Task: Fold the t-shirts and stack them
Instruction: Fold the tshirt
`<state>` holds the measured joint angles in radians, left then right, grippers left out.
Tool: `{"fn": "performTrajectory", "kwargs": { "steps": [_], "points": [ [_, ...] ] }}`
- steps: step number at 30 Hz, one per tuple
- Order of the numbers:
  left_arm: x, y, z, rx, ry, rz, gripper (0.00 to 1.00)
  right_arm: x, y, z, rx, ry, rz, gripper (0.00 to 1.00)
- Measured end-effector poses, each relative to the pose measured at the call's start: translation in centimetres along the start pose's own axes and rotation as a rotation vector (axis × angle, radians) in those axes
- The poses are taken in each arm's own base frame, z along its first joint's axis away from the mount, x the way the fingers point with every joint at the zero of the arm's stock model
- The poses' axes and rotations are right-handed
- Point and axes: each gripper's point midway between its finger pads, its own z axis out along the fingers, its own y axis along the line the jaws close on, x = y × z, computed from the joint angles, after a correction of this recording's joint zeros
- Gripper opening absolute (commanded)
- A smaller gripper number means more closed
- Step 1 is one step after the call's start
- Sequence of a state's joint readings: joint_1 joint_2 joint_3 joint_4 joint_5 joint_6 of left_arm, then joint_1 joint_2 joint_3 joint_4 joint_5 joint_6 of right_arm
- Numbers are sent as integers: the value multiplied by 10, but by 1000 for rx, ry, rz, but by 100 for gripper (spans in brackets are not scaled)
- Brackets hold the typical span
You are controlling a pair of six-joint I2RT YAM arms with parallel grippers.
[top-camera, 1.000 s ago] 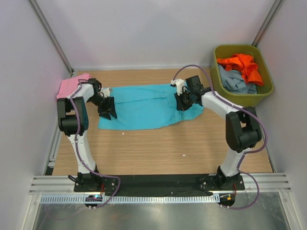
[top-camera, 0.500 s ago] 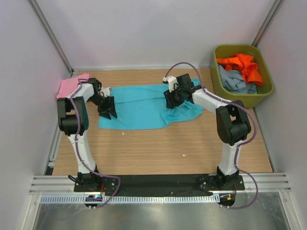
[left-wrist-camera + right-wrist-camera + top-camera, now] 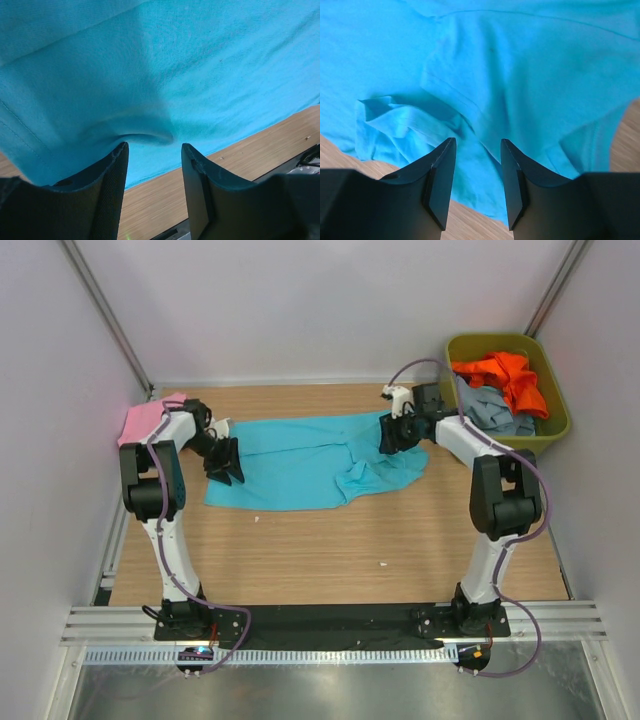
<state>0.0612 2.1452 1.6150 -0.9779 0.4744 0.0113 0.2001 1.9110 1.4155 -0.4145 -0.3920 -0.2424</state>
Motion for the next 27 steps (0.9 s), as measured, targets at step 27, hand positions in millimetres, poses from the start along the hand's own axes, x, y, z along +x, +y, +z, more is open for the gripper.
{"fn": "performTrajectory", "kwargs": {
  "steps": [27],
  "points": [
    [27,-19,11,3,114,135,48,52,29,-8,-412,184,236,48]
  ]
}}
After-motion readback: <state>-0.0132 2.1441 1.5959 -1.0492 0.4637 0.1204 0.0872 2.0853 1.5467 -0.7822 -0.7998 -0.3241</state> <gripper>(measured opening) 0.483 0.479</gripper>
